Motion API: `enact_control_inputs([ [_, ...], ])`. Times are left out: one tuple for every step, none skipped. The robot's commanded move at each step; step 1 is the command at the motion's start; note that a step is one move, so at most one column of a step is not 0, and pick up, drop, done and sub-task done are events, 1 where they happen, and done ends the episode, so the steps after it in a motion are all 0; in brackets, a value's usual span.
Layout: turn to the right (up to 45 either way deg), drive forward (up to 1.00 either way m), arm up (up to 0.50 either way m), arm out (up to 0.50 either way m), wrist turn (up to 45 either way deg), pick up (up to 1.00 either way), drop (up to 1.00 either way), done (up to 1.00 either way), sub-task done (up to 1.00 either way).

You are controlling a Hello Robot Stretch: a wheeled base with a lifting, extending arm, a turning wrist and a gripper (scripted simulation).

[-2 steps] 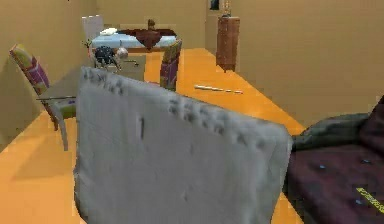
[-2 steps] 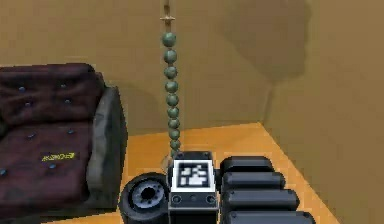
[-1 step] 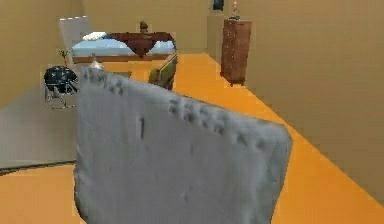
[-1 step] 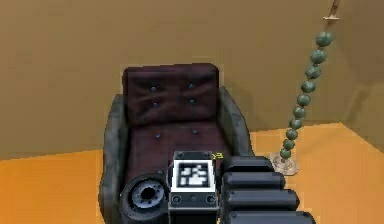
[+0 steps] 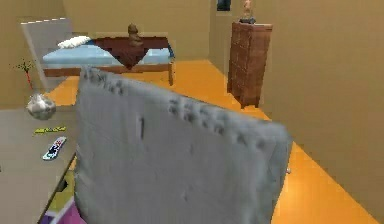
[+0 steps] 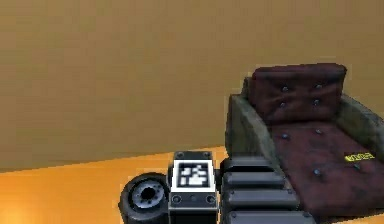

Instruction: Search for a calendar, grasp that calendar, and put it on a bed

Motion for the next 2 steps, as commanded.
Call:
enact_control_inputs([
  [6.0, 0.00, 0.00, 0.00, 0.0, 0.00, 0.00, 0.00, 0.00],
  [0.0, 0.90, 0.00, 0.00, 0.0, 0.00, 0.00, 0.00, 0.00],
])
